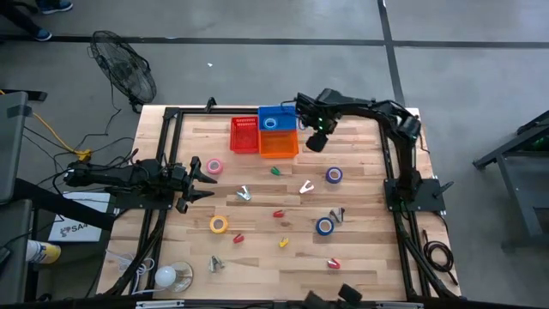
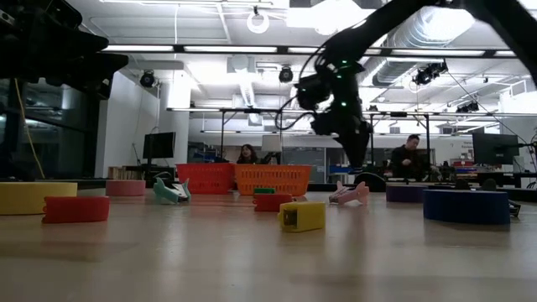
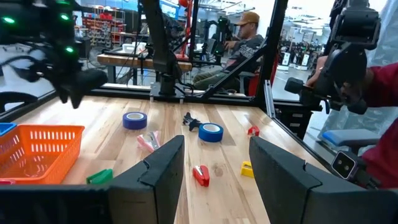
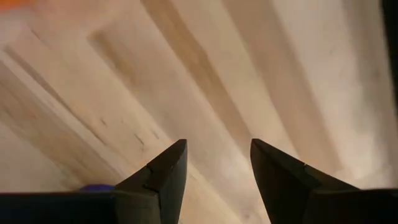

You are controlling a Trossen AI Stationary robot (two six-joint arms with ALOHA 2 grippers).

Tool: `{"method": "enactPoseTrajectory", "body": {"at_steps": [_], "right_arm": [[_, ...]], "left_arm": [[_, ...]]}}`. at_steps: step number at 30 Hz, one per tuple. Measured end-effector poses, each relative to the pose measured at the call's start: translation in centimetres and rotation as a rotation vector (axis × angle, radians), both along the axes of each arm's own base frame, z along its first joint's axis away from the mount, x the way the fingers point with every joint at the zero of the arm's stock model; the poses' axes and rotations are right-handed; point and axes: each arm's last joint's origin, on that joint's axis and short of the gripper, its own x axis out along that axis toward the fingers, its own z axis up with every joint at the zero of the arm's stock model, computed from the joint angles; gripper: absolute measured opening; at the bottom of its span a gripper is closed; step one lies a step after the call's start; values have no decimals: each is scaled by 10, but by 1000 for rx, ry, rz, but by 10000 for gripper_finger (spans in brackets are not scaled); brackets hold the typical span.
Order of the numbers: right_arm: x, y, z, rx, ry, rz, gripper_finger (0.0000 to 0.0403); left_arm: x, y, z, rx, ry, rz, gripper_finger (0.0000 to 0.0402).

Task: Pick and place Stapler, Stapler remover, tape
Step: Put the purple tape into the blue bin

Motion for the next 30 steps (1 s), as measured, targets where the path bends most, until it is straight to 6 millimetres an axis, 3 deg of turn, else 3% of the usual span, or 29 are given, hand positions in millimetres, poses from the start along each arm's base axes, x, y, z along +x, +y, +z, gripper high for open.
{"method": "enactPoseTrajectory", "body": {"at_steps": [15, 22, 30], "right_arm": [[-86, 68, 9, -73, -165, -175, 169], [-104, 94, -8, 38, -229, -356, 169], [-107, 109, -31, 83, -247, -420, 169]], "left_arm": [[0, 0, 0, 0, 0, 0, 179], [0, 0, 0, 0, 0, 0, 179], [0, 0, 0, 0, 0, 0, 179]]}}
